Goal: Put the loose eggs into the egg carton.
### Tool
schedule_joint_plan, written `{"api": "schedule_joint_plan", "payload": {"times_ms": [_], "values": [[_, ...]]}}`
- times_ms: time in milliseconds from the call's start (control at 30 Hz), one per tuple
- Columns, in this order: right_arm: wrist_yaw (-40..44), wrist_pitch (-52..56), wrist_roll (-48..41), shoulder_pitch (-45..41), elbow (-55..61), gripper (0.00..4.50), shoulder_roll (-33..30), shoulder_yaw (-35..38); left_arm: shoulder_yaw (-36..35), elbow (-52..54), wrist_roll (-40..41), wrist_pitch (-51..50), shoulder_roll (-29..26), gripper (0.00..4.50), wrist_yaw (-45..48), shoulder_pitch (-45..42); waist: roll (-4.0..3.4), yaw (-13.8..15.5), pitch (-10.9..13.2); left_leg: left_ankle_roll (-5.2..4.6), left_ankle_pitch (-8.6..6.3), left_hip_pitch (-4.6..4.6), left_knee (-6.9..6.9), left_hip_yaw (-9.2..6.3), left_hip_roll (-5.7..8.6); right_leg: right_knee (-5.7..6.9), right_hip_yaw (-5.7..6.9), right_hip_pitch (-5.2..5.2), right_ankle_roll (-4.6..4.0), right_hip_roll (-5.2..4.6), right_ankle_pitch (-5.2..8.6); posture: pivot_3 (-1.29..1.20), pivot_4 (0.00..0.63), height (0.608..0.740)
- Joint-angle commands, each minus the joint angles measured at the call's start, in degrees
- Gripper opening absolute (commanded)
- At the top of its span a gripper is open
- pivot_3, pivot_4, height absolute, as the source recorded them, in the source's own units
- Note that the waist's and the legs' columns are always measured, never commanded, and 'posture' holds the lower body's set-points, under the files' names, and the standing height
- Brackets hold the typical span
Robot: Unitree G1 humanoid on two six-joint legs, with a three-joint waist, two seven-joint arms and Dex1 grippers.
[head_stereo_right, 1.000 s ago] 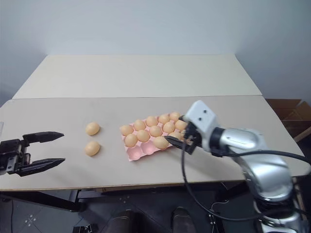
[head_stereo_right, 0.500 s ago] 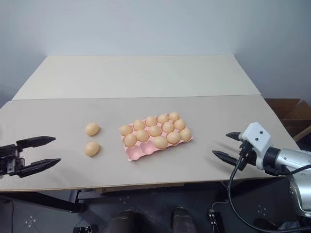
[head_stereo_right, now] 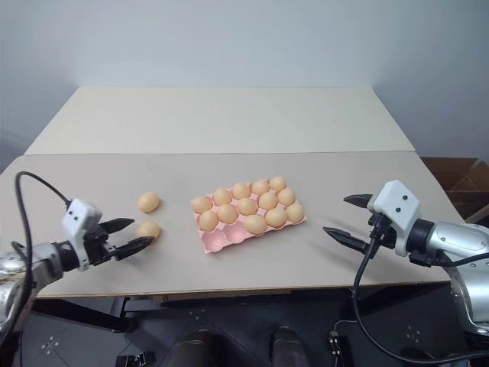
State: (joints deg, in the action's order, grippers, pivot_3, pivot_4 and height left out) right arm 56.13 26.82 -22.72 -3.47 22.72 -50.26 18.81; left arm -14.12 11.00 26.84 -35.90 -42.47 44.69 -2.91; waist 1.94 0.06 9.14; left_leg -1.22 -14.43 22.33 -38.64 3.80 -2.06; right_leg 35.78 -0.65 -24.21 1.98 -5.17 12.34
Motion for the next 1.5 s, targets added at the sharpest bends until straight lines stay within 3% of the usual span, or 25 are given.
{"api": "schedule_joint_plan", "payload": {"times_ms": [33,267,333,467,600,900,1200,1467,1500], "values": [[-0.9,0.82,-1.65,-0.15,2.71,4.5,-1.16,2.42,1.62,-0.39,-1.64,-1.63,0.27,4.11,-2.75,-2.14,0.0,0.03,0.0,0.0,0.0,0.01,0.0,0.0,0.0,0.0,0.0,-0.01,0.0,0.0,0.0,0.0,0.15,0.74],[-2.63,2.55,-3.42,-0.08,4.46,4.5,-0.95,3.42,0.97,-1.28,-1.13,-1.34,0.15,2.0,-2.19,-2.94,0.0,-0.05,0.0,0.0,0.0,0.0,0.0,0.0,0.0,0.01,-0.01,-0.02,-0.01,0.0,0.0,0.0,0.15,0.74],[-3.22,3.09,-3.93,-0.26,4.86,4.5,-0.82,3.49,0.18,0.35,-0.16,-0.82,-0.98,1.72,-0.39,-2.98,0.0,-0.02,0.0,0.0,0.0,0.0,0.0,-0.02,0.0,0.01,0.0,-0.02,-0.02,0.0,0.0,0.0,0.15,0.74],[-4.3,3.58,-4.51,-0.28,5.64,4.5,-0.62,2.97,-0.12,4.99,3.91,-0.84,-4.38,1.72,6.36,-4.22,0.01,-0.01,0.01,0.0,0.0,0.04,0.0,-0.02,0.0,-0.01,0.01,-0.04,-0.02,-0.01,0.0,0.0,0.15,0.74],[-5.2,3.88,-4.74,-0.65,6.11,4.5,-0.35,2.16,4.12,8.24,6.68,0.54,-6.25,1.72,13.72,-8.35,-0.02,0.42,-0.01,0.0,0.0,0.05,-0.04,0.01,0.03,-0.01,0.02,-0.03,-0.04,-0.04,0.01,0.0,0.15,0.74],[-7.25,4.37,-5.03,-0.73,7.39,4.5,-0.06,1.76,20.09,4.62,-0.32,3.74,4.46,1.72,12.27,-19.54,0.0,0.5,0.0,-0.01,0.0,0.12,-0.1,0.17,0.12,-0.05,0.02,0.02,0.03,0.01,-0.02,0.0,0.15,0.74],[-8.9,5.14,-5.84,0.26,8.9,4.5,-0.07,2.34,25.27,-1.27,-3.5,6.16,11.89,1.72,12.01,-24.82,0.0,0.35,0.0,-0.02,0.01,0.12,-0.14,0.02,0.12,-0.04,0.01,0.04,0.08,0.04,-0.04,0.0,0.15,0.74],[-9.76,5.7,-6.96,0.44,9.41,4.5,0.05,2.71,21.84,0.28,-2.59,4.69,8.31,4.24,12.67,-23.7,0.0,0.34,0.0,-0.02,0.01,0.1,-0.14,-0.11,0.12,-0.03,0.01,0.04,0.08,0.04,-0.05,0.0,0.15,0.74],[-9.75,5.67,-7.0,0.37,9.37,4.5,0.08,2.64,20.35,0.87,-1.6,4.09,7.17,4.24,12.94,-23.14,0.0,0.31,0.0,-0.02,0.01,0.1,-0.14,-0.14,0.11,-0.02,0.01,0.04,0.08,0.04,-0.05,0.0,0.15,0.74]]}}
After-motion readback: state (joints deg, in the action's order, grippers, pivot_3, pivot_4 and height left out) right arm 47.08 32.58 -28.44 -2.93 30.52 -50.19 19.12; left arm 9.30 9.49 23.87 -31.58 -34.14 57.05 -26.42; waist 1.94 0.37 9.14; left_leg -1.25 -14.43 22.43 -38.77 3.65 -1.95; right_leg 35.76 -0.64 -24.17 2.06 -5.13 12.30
